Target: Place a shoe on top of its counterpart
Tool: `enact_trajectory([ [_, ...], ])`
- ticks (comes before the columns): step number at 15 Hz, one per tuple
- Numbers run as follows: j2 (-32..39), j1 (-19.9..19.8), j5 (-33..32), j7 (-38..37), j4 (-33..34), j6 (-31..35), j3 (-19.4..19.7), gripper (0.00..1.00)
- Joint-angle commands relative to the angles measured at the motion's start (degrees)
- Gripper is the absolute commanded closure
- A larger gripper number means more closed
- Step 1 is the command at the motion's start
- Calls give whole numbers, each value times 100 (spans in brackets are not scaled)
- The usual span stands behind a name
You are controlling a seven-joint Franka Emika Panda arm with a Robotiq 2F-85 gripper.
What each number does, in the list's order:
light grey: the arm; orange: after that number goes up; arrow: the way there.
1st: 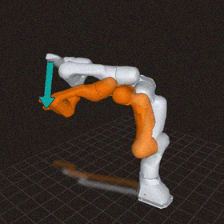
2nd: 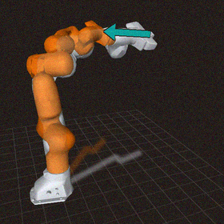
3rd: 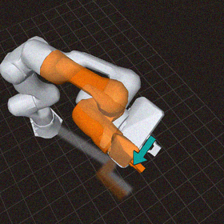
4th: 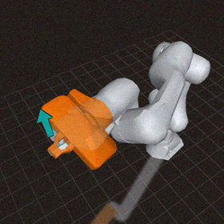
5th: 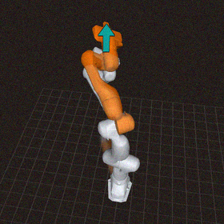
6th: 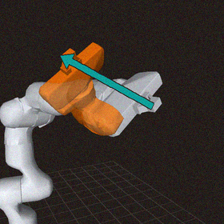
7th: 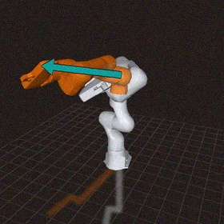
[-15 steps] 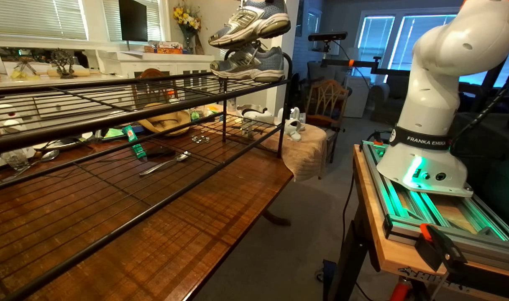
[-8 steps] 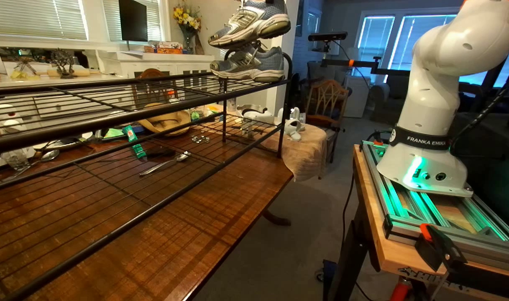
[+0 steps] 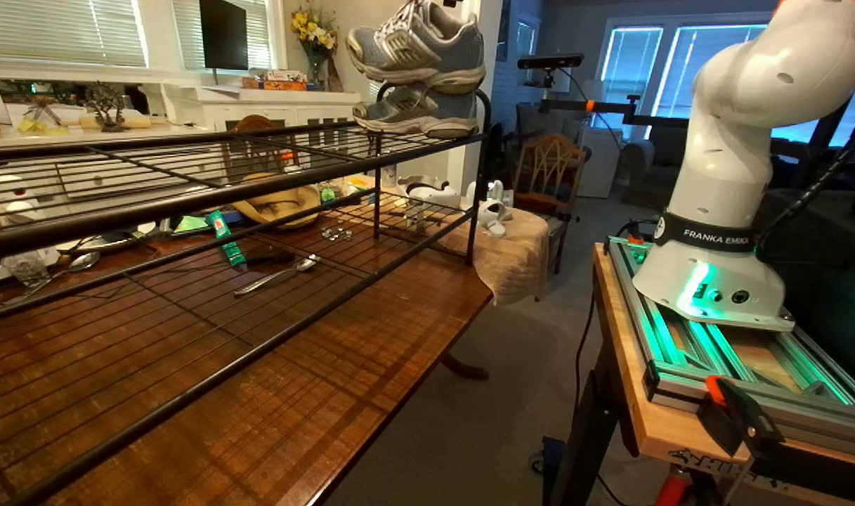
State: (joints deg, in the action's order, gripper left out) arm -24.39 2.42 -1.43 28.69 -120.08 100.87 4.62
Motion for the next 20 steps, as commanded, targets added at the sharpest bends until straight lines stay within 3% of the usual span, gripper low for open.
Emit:
enact_trajectory([
  [1,-31,26,-107,45,7,-126,29,6],
  [3,-24,24,-125,49,2,-124,29,0],
  [13,17,5,-118,-87,17,-136,12,0],
  [20,-95,128,-84,-1334,-226,-202,-595,0],
])
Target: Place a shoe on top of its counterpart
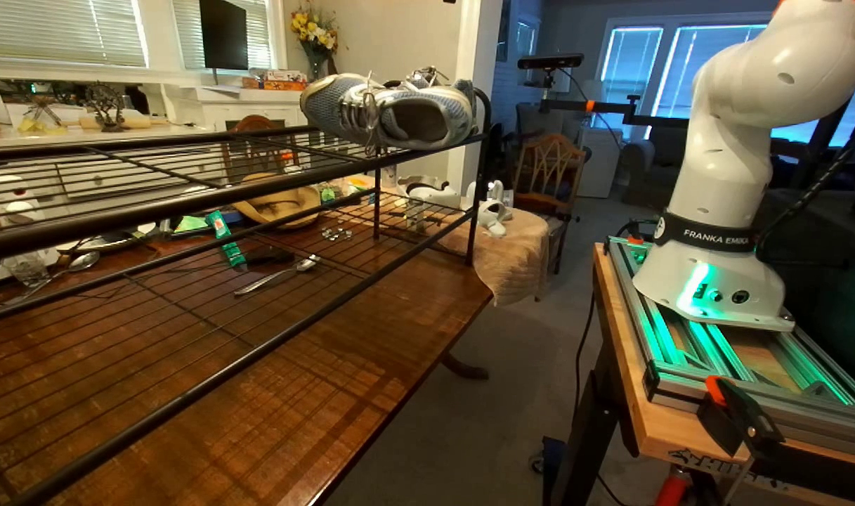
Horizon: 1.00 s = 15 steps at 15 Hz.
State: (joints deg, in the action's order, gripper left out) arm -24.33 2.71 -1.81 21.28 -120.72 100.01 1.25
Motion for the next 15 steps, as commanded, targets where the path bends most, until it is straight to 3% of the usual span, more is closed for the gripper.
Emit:
enact_trajectory([
  [1,-95,123,-40,-758,-197,-112,-342,0],
  [8,-103,429,-68,-1442,-691,255,-868,0],
  [15,-183,662,-243,-1449,-1369,1161,-1124,0],
])
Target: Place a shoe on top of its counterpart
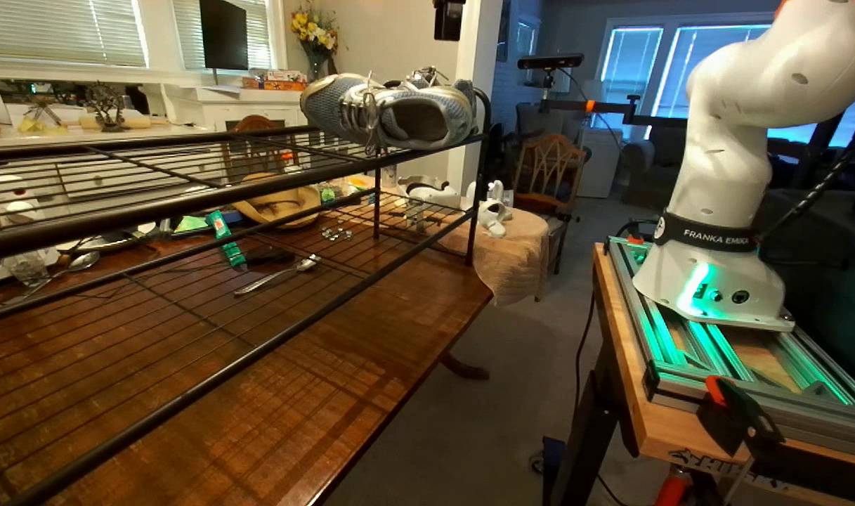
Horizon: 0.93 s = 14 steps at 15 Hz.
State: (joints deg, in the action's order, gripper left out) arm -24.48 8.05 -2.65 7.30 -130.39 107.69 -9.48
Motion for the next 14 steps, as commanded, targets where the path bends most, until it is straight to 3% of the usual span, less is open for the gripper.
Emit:
enact_trajectory([
  [1,-167,166,-210,-29,-479,512,-86,0],
  [10,-48,361,-1041,134,-840,783,-335,0],
  [14,8,363,-1477,-52,-958,1199,-411,0],
])
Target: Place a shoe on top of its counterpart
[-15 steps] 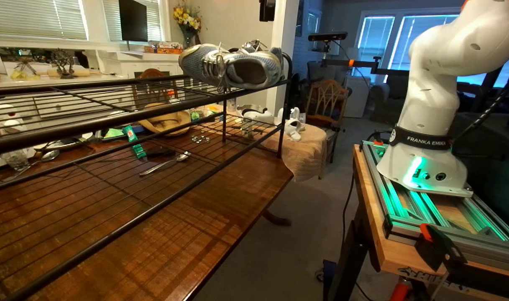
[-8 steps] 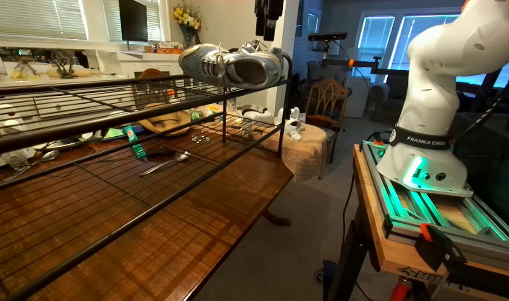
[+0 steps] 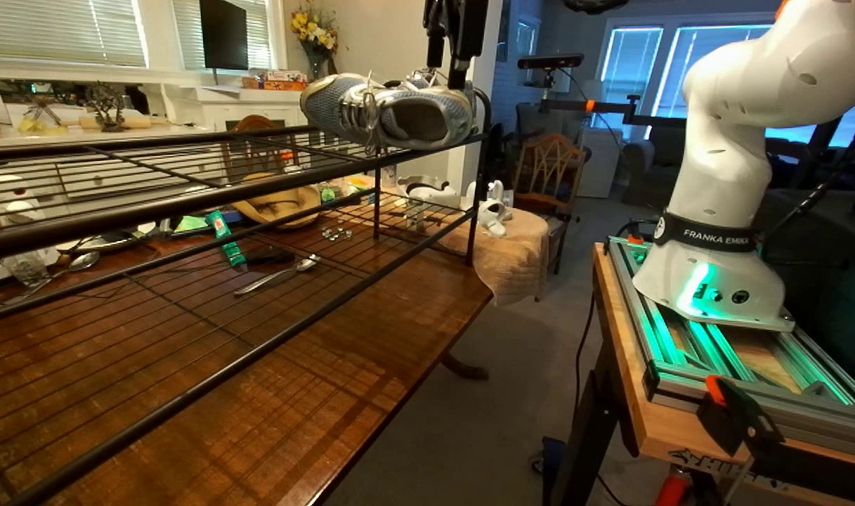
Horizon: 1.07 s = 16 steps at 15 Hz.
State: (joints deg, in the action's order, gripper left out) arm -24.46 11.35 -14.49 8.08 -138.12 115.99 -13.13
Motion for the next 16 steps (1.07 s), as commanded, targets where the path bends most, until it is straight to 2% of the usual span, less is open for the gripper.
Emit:
enact_trajectory([
  [1,29,39,-329,-160,-227,482,-59,0],
  [7,122,6,-742,-133,-387,804,-145,0],
  [9,137,-7,-902,-146,-409,811,-163,25],
  [12,148,-5,-1033,-162,-406,793,-188,50],
  [13,153,-9,-1062,-190,-396,790,-200,14],
  [15,166,-15,-1085,-259,-377,805,-210,12],
  [16,168,-23,-1104,-322,-377,829,-213,7],
])
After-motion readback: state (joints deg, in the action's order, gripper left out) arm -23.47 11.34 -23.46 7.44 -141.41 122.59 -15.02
